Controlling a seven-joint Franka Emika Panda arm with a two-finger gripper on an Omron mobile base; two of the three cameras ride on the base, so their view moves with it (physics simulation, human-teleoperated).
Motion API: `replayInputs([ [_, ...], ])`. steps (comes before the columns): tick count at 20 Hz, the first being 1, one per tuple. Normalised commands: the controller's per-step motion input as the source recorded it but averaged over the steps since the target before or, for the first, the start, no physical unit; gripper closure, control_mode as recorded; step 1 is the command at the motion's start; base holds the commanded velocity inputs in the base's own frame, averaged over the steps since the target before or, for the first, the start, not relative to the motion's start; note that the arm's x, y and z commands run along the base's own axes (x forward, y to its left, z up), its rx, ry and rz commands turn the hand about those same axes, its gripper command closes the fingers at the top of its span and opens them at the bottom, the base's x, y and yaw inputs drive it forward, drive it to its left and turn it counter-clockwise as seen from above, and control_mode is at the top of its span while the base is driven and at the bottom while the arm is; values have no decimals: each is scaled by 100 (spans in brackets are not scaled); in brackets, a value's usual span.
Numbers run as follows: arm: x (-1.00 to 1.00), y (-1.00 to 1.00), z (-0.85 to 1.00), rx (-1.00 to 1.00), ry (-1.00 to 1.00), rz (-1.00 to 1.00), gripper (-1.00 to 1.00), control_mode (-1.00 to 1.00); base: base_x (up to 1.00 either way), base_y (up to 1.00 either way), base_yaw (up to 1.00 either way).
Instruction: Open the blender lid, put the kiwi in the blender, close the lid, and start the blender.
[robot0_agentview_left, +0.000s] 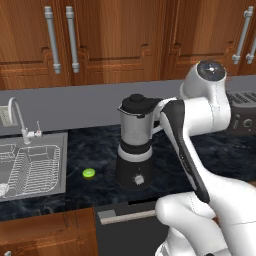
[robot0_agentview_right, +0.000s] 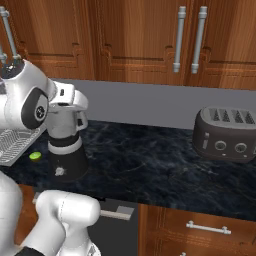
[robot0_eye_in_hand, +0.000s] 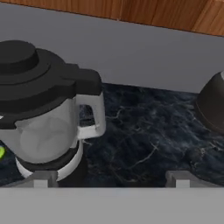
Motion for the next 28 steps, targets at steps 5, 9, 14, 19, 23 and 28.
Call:
replayInputs([
  [5,-24,42,52,0,-16,0,-100,-100,0,0,0],
  [9,4,54,18,1,0,2,-100,-100,0,0,0],
  [14,18,67,0,0,3,0,-100,-100,0,0,0],
  [19,28,56,0,0,3,1,-100,-100,0,0,0],
  [23,56,2,0,0,6,0,-100,-100,0,0,0],
  [28,43,-8,-1,0,2,0,-100,-100,0,0,0],
])
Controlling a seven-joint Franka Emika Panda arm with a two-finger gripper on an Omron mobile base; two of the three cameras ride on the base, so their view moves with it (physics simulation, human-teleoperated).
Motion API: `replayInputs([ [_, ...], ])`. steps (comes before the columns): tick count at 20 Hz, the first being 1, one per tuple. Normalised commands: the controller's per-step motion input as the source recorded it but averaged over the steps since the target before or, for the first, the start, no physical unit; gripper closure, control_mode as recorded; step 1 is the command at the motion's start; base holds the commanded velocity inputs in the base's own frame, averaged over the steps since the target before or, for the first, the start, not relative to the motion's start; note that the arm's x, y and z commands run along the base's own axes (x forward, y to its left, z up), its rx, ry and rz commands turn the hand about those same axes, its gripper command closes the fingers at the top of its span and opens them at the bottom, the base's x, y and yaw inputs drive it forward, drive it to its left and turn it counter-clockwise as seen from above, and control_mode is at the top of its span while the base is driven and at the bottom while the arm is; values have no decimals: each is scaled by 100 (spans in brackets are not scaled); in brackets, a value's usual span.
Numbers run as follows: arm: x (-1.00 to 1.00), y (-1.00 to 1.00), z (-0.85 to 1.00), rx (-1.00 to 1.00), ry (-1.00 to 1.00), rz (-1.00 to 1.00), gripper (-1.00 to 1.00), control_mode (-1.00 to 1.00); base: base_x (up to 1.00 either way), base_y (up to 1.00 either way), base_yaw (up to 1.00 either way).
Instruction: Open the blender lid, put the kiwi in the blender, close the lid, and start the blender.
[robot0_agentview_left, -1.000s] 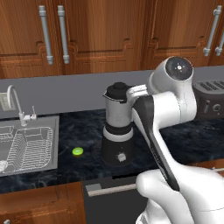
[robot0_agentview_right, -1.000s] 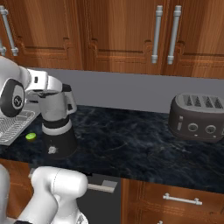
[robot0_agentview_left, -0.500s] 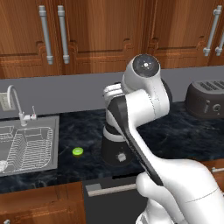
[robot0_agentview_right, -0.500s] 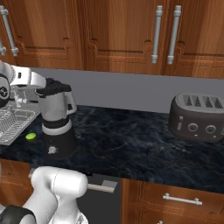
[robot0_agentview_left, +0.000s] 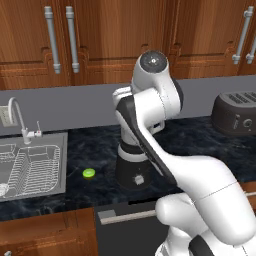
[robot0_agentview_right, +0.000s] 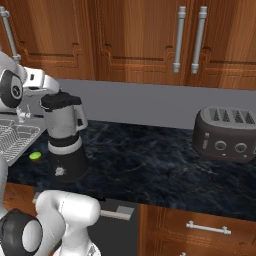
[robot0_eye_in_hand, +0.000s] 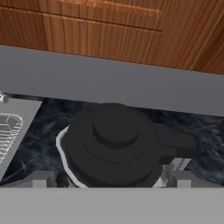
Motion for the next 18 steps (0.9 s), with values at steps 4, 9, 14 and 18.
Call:
replayInputs([
  [4,37,-6,-7,0,1,0,-100,-100,0,0,0],
  [9,30,-3,-9,0,2,0,-100,-100,0,0,0],
  [14,31,-8,-7,1,2,0,-100,-100,0,0,0],
  [18,13,-4,-7,0,0,0,-100,-100,0,0,0],
])
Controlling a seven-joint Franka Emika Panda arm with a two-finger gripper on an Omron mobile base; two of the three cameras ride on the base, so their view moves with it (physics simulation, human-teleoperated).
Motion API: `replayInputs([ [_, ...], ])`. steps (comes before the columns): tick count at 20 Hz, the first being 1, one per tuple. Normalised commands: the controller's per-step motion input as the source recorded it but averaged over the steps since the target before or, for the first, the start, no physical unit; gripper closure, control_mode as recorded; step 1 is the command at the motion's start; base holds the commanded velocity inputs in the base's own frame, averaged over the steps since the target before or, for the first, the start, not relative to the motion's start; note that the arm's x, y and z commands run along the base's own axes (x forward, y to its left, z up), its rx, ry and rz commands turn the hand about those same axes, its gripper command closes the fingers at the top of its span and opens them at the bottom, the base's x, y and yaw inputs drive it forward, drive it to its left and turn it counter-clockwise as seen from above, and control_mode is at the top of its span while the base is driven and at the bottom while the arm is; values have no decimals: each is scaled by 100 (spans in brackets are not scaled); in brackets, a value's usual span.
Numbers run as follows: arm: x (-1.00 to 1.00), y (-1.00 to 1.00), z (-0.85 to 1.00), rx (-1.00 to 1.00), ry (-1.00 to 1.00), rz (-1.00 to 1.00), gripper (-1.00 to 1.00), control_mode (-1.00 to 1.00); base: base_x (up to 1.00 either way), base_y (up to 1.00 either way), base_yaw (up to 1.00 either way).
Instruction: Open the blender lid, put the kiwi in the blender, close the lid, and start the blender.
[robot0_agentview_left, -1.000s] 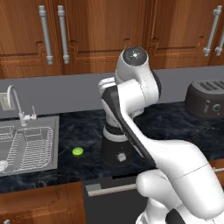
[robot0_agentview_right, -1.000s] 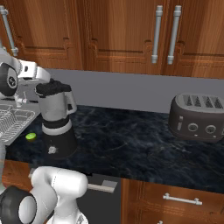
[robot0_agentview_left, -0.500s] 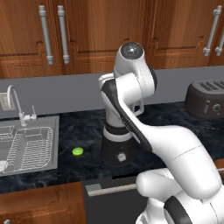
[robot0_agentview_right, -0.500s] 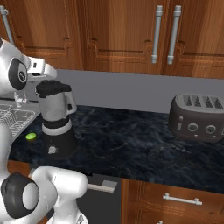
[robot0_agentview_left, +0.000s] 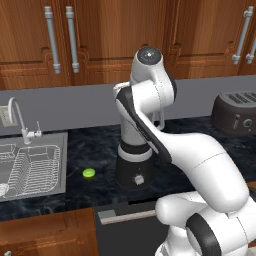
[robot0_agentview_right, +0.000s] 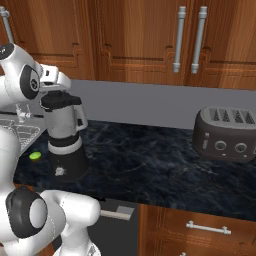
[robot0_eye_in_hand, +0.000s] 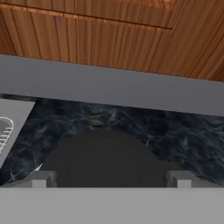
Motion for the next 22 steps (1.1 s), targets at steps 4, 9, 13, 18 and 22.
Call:
replayInputs([
  [4,0,-1,-9,0,0,1,-100,-100,0,0,0],
  [9,0,0,-12,0,0,1,-100,-100,0,0,0],
  [13,2,0,-11,0,0,0,-100,-100,0,0,0],
  [18,11,0,-11,0,2,0,-100,-100,0,0,0],
  [22,0,0,-19,0,2,1,-100,-100,0,0,0],
])
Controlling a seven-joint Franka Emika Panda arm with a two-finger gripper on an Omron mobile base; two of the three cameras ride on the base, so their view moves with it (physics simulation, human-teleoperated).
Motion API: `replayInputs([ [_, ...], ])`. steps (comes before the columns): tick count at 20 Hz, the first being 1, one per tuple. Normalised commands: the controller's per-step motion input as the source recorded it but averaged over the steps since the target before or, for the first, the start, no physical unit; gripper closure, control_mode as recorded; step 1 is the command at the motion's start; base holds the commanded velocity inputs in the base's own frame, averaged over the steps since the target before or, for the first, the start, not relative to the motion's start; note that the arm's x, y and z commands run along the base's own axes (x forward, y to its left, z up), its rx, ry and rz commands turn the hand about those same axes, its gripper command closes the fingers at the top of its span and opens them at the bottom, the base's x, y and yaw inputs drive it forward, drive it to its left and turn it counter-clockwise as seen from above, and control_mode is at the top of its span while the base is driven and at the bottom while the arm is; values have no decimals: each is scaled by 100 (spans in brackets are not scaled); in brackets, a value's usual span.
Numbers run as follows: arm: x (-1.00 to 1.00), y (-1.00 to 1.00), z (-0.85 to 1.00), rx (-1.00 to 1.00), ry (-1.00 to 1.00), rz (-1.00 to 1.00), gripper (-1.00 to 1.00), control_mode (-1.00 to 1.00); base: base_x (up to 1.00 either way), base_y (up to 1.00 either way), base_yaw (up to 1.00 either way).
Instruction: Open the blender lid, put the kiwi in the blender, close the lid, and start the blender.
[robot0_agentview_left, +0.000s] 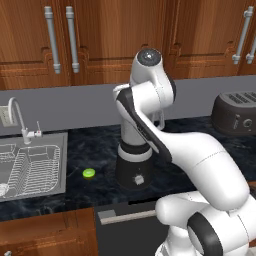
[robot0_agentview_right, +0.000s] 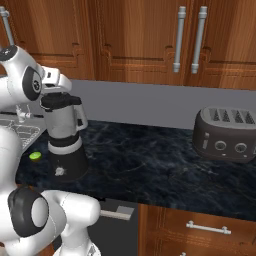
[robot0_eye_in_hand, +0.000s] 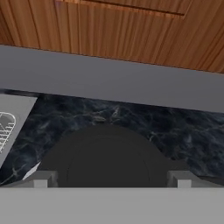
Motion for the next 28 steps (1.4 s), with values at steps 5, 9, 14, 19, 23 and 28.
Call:
replayInputs([
  [5,0,0,-29,1,3,0,-100,-100,0,0,0],
  [9,0,0,-32,2,3,0,-100,-100,0,0,0],
  [14,0,0,-37,2,0,0,-100,-100,0,0,0],
  [19,-1,0,-45,1,0,0,100,-100,0,0,0],
  [23,-2,0,-42,2,0,0,100,-100,0,0,0],
  [28,0,0,-26,3,0,0,100,-100,0,0,0],
])
